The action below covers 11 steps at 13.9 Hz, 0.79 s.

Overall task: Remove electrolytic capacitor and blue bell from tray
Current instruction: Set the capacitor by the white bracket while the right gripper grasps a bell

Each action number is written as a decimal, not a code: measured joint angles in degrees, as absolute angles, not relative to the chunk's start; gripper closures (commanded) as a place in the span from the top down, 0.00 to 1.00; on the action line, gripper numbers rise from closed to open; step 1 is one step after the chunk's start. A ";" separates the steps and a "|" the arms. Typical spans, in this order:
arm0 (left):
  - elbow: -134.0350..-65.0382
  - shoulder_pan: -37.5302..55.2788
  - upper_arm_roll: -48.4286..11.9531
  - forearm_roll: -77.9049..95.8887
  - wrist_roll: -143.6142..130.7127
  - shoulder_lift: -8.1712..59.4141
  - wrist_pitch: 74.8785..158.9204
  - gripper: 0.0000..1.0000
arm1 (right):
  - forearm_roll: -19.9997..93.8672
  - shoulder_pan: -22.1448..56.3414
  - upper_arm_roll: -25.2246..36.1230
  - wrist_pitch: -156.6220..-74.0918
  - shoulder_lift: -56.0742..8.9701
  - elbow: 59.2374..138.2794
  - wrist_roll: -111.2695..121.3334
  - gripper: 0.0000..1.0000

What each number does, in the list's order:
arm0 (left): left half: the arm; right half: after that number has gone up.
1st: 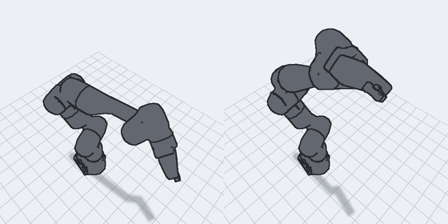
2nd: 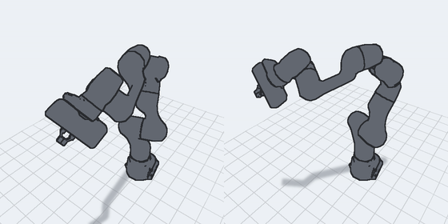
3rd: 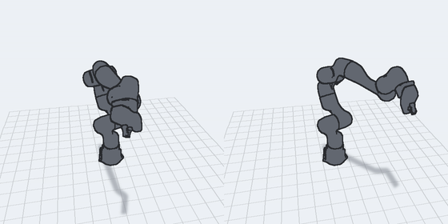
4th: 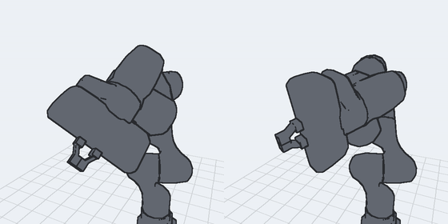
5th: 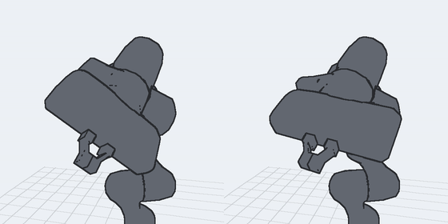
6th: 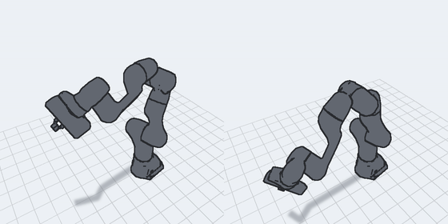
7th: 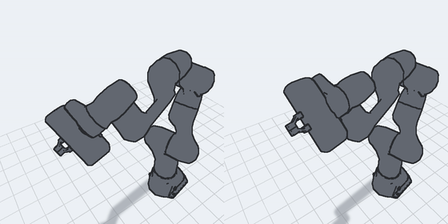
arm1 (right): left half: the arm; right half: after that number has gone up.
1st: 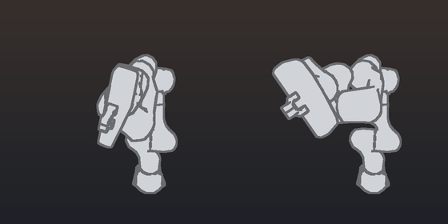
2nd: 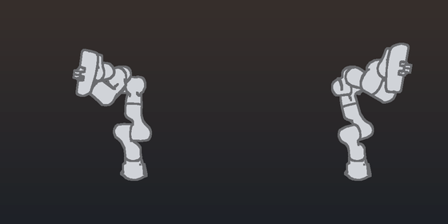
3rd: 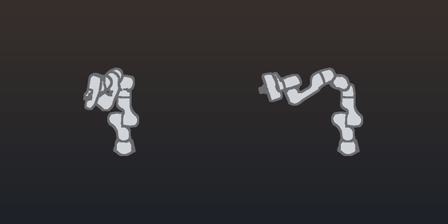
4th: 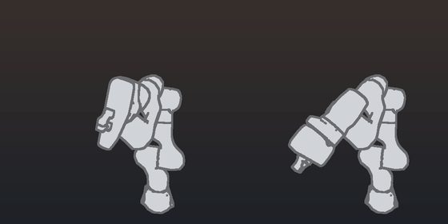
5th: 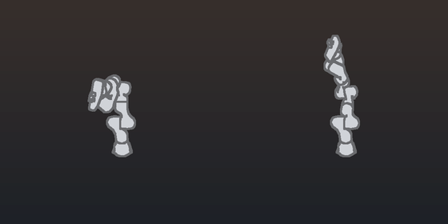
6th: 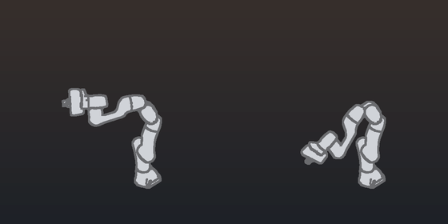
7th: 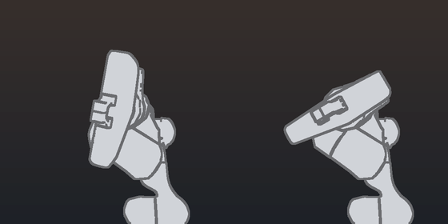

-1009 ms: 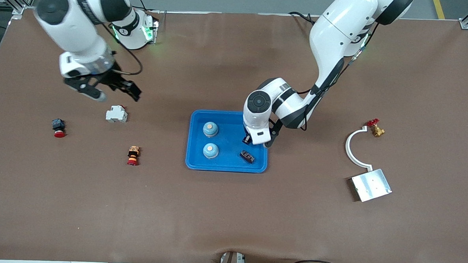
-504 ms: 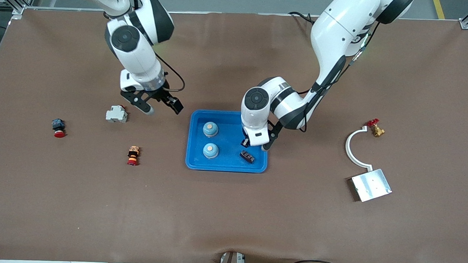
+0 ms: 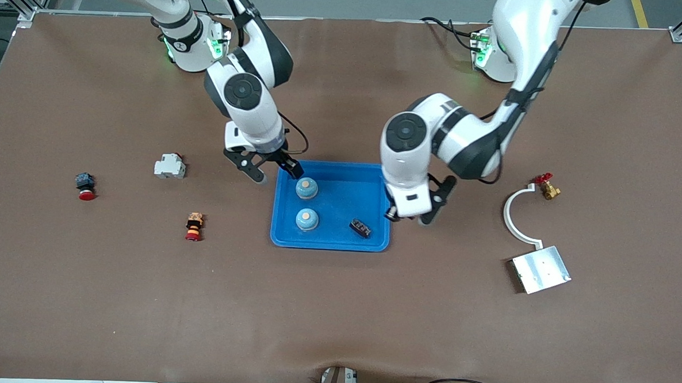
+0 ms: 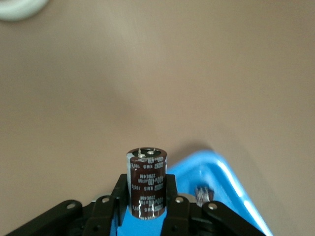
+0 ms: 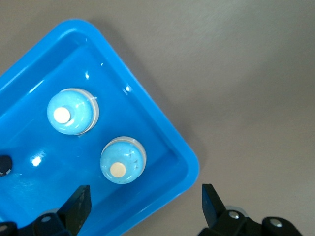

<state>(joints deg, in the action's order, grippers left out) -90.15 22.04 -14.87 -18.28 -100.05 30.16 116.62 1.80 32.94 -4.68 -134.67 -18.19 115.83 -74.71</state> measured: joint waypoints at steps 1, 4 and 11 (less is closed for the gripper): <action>-90.52 20.33 -14.97 -18.12 -97.47 29.03 115.29 0.00 | 1.44 33.36 -4.66 -134.97 -19.90 114.68 -75.49 1.00; -94.19 15.24 -15.42 -17.93 -89.70 25.86 113.34 0.00 | -1.85 34.47 -4.60 -135.39 -25.22 111.07 -79.36 1.00; -103.89 3.78 -16.85 -17.86 -78.26 24.95 115.85 0.00 | -4.82 35.13 -4.49 -140.29 -33.82 107.28 -83.33 1.00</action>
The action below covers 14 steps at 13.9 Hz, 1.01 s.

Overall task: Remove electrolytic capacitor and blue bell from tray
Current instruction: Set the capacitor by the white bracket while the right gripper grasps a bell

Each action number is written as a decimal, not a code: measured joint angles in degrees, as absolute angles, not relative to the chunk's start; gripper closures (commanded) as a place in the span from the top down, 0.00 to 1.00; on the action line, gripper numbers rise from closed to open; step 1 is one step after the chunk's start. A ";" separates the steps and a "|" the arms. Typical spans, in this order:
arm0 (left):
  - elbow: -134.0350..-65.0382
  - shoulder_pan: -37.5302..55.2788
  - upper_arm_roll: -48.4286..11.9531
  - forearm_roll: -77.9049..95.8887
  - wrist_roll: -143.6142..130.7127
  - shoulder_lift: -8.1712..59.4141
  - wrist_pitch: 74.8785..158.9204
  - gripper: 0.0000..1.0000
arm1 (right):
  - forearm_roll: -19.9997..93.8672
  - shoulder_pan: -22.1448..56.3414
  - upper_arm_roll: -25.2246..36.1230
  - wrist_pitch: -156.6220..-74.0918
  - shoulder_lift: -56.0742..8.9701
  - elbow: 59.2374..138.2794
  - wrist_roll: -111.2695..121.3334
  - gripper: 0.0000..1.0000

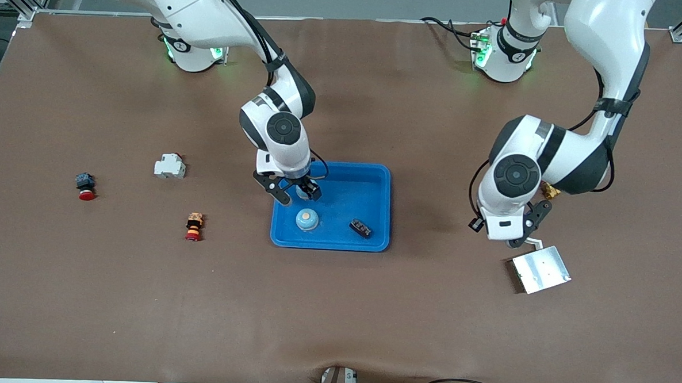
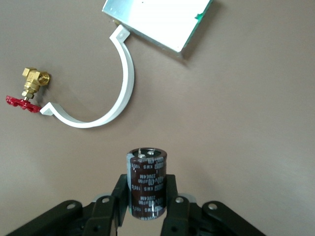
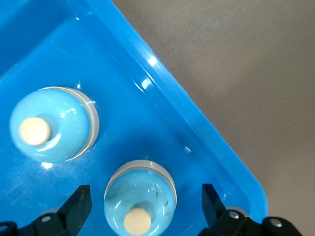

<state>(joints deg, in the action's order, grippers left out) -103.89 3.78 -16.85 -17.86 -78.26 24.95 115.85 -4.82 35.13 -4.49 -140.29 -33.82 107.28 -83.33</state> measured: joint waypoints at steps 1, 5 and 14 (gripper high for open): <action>-105.43 2.94 -16.88 -17.86 -77.54 25.60 117.81 0.00 | -4.83 35.19 -4.49 -140.68 -34.38 107.16 -83.49 1.00; -107.98 0.03 -16.88 -17.86 -75.31 29.17 124.13 0.00 | -4.84 35.37 -4.48 -141.11 -35.55 105.82 -84.79 1.00; -108.09 -1.76 -16.89 -17.86 -75.28 32.91 128.12 1.00 | -4.84 36.12 -4.47 -141.00 -36.82 104.06 -85.94 1.00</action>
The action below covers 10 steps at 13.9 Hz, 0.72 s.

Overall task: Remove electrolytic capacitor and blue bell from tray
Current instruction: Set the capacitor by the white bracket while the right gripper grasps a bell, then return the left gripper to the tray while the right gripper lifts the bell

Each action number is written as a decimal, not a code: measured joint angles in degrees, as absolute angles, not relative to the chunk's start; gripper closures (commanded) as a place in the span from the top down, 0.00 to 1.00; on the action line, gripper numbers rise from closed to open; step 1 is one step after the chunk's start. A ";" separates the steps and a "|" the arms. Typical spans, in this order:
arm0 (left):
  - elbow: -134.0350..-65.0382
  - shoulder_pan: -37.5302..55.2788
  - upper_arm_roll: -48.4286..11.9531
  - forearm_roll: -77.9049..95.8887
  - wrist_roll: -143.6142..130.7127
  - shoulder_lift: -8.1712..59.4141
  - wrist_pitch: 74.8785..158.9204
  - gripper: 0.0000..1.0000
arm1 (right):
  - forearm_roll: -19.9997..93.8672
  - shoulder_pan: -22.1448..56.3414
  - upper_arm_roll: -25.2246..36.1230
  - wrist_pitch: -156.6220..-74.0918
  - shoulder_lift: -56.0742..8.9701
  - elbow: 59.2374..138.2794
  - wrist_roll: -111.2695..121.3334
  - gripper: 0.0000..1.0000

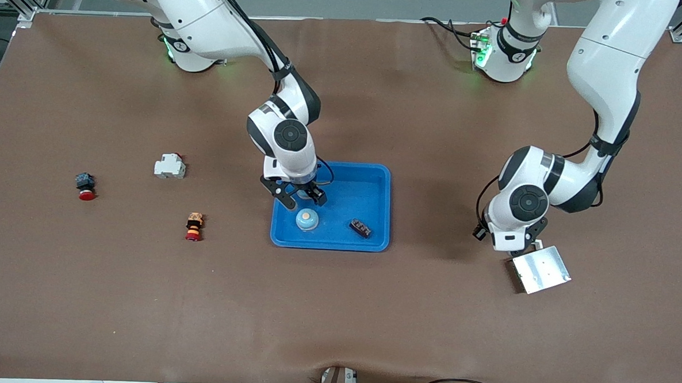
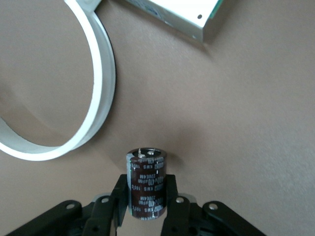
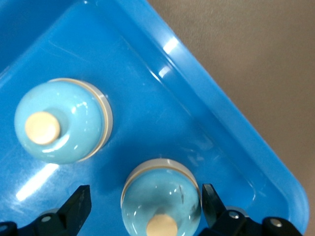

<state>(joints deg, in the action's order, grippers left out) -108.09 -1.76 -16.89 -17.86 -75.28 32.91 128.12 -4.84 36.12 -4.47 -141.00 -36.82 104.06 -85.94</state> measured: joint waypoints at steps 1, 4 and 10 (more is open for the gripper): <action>-108.01 -1.82 -16.91 -17.86 -75.27 32.91 128.17 1.00 | -4.84 36.39 -4.47 -140.94 -36.83 104.07 -86.35 1.00; -107.58 -1.38 -17.46 -17.86 -75.32 32.85 128.18 1.00 | -4.85 36.83 -4.47 -140.69 -36.92 104.07 -86.58 0.53; -102.83 -0.54 -25.72 -17.77 -82.87 31.63 127.53 1.00 | -5.02 36.84 -4.07 -139.82 -36.61 103.30 -85.72 0.00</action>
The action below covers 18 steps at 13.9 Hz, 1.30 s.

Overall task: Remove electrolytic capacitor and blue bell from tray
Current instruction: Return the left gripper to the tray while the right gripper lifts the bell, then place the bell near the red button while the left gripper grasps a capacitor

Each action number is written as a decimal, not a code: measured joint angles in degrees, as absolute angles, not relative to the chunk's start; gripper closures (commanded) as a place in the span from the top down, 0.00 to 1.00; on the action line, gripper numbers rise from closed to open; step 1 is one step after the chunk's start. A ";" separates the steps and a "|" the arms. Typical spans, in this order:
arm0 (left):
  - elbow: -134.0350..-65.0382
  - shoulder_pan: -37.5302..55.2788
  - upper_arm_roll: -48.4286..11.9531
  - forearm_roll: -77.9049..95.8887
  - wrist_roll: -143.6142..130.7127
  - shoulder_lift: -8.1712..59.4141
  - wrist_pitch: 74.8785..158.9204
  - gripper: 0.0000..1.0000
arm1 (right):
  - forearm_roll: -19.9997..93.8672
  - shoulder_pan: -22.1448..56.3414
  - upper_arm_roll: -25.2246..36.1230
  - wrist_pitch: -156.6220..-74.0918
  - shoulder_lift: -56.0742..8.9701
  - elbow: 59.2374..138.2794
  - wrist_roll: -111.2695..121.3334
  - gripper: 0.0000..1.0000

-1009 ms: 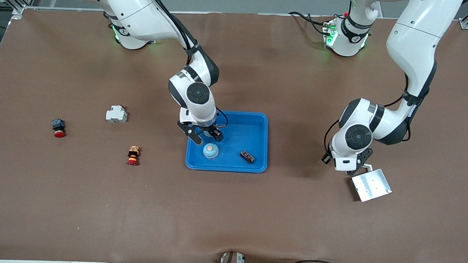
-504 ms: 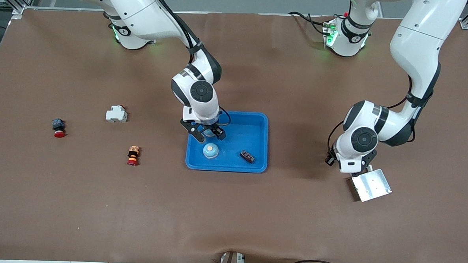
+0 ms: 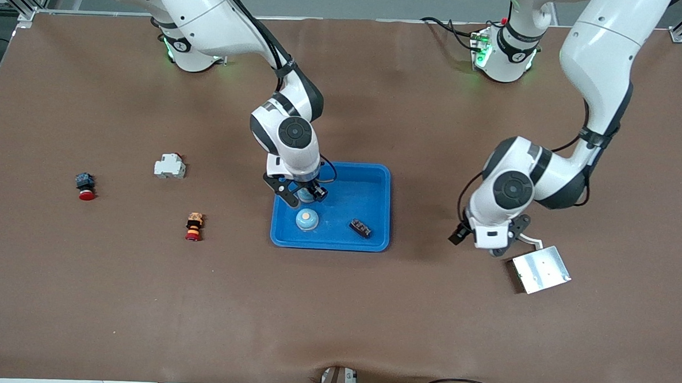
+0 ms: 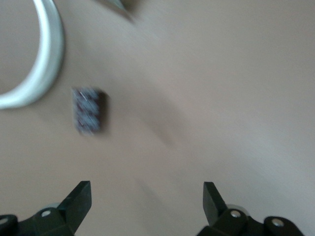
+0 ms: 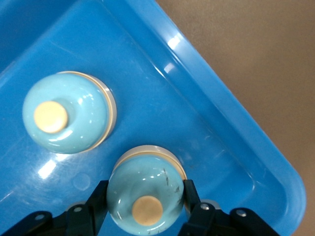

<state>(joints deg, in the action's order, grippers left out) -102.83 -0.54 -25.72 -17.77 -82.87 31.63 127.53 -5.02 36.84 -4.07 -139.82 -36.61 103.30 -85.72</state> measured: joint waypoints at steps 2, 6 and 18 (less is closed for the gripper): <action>-99.97 3.00 -26.71 -17.75 -88.17 32.08 127.30 1.00 | -5.23 36.83 -3.80 -139.60 -36.63 103.05 -84.87 0.00; -92.85 10.66 -26.62 -17.75 -96.94 36.99 127.25 0.96 | -5.52 36.69 -3.52 -127.68 -35.83 98.08 -81.59 0.00; -84.43 19.82 -24.05 -17.75 -104.12 49.92 137.93 0.67 | -4.90 7.82 -2.58 -118.35 -19.76 105.38 -28.04 0.00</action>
<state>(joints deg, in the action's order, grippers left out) -84.43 19.82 -24.05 -17.75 -104.12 49.92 137.93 -4.90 7.82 -2.58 -118.35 -19.76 105.38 -28.04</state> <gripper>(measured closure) 0.256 0.348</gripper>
